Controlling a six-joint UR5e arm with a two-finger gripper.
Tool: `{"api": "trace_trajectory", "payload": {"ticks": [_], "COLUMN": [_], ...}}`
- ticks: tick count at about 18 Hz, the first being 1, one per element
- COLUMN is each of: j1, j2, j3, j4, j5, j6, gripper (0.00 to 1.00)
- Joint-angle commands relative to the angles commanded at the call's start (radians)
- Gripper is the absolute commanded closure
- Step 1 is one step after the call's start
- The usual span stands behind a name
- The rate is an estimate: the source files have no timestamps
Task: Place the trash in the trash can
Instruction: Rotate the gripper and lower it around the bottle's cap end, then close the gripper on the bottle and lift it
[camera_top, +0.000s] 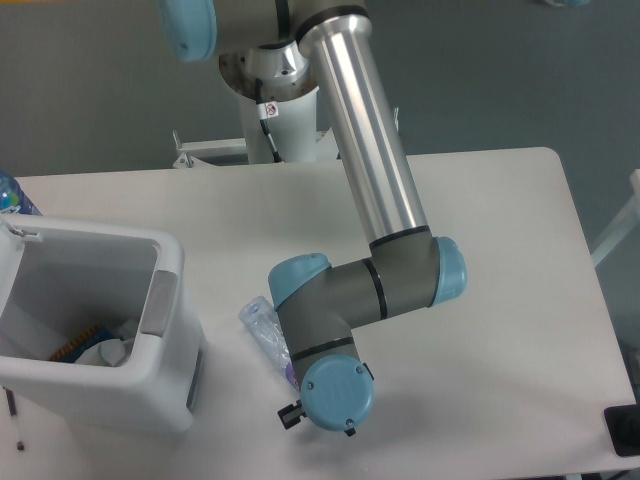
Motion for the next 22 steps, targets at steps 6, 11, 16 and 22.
{"api": "trace_trajectory", "payload": {"ticks": [6, 11, 16, 22], "j1": [0.003, 0.014, 0.031, 0.067], "j2": [0.02, 0.052, 0.086, 0.149], "j3": [0.0, -0.002, -0.003, -0.003], "j4": [0.058, 0.089, 0.199, 0.292], "j5": [-0.003, -0.028, -0.075, -0.193], "j6": [0.003, 0.041, 0.074, 0.118], "gripper": [0.44, 0.44, 0.44, 0.43]}}
